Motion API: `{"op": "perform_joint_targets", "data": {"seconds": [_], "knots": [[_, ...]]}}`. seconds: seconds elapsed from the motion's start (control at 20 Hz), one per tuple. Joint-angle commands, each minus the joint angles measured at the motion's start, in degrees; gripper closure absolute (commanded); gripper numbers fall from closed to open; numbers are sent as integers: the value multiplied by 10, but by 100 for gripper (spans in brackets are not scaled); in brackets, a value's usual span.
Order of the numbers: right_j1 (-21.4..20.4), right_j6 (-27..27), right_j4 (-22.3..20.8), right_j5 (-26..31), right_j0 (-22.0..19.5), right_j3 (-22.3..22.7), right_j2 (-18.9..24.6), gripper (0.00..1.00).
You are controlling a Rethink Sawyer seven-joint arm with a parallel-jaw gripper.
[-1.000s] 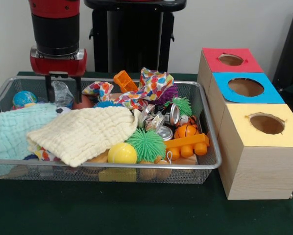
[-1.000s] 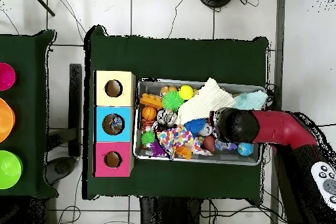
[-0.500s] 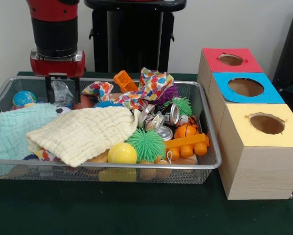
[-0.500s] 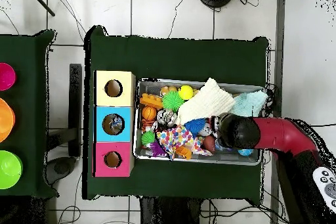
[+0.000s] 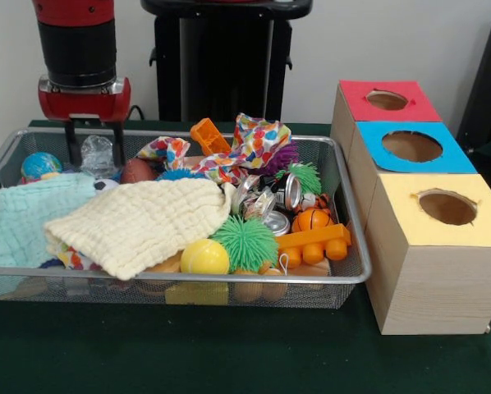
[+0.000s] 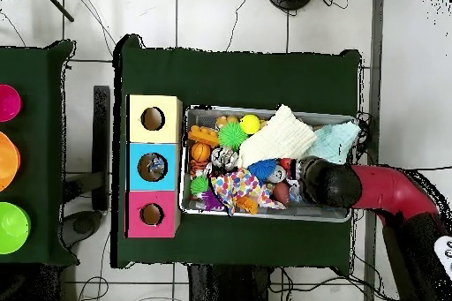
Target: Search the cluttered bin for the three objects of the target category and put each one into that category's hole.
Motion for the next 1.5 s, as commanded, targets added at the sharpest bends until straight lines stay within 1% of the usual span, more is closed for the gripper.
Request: {"op": "perform_joint_targets", "data": {"seconds": [0.05, 0.2, 0.4, 0.6, 0.8, 0.95, 1.25, 1.5], "knots": [[-18, -76, -40, -45, -10, 56, 44, 0], [-9, -68, -51, -54, -7, 61, 38, 0], [-10, -51, -59, -65, 2, 74, 29, 0], [-5, -28, -75, -89, 12, 86, 14, 0], [12, -32, -84, -97, 1, 88, 12, 0], [16, -39, -87, -95, -9, 90, 15, 0], [5, -51, -87, -85, -26, 100, 25, 0], [-9, -67, -77, -68, -45, 110, 39, 0]]}}
